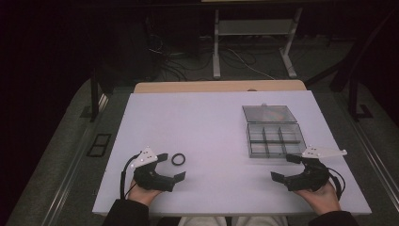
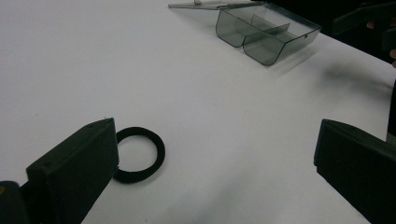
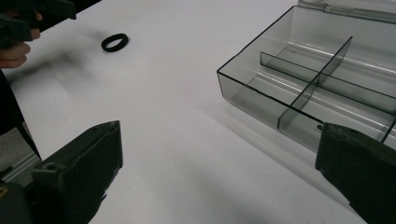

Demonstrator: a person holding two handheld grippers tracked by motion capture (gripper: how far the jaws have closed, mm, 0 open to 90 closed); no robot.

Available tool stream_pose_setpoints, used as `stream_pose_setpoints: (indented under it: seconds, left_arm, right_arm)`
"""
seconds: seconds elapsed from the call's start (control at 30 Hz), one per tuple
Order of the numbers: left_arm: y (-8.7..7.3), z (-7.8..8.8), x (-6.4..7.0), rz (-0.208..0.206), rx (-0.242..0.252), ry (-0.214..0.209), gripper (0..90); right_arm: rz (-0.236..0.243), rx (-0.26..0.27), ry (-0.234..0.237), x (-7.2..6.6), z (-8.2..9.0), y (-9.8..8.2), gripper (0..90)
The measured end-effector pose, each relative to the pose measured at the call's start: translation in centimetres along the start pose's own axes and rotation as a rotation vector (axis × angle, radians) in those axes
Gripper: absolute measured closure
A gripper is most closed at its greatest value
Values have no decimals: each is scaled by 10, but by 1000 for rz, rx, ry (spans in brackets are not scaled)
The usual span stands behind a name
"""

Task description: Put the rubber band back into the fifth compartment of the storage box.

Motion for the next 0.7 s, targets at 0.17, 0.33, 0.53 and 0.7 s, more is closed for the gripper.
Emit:
stream_pose_setpoints:
  seconds: [0.17,0.33,0.53,0.7]
  left_arm:
    - [0,0,0,2,0,-3,0]
    - [0,0,0,-3,-2,-6,0]
    - [1,-1,1,-9,-4,-10,0]
    - [1,-1,1,-11,-6,-18,0]
  right_arm:
    - [-10,0,-6,3,2,-1,5]
    - [-4,-4,-2,3,1,-1,5]
    - [6,-9,10,-2,-2,1,5]
    - [14,-21,18,-4,-5,0,4]
Point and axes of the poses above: each handheld gripper's, and its own axes: z roughly backward along the jaws, y roughly out of its top, x roughly to its right, the point moved 3 cm from there along -z, roughly forward along the jaws, and after that the axes turned 9 degrees about -y, right-handed, at the moved point
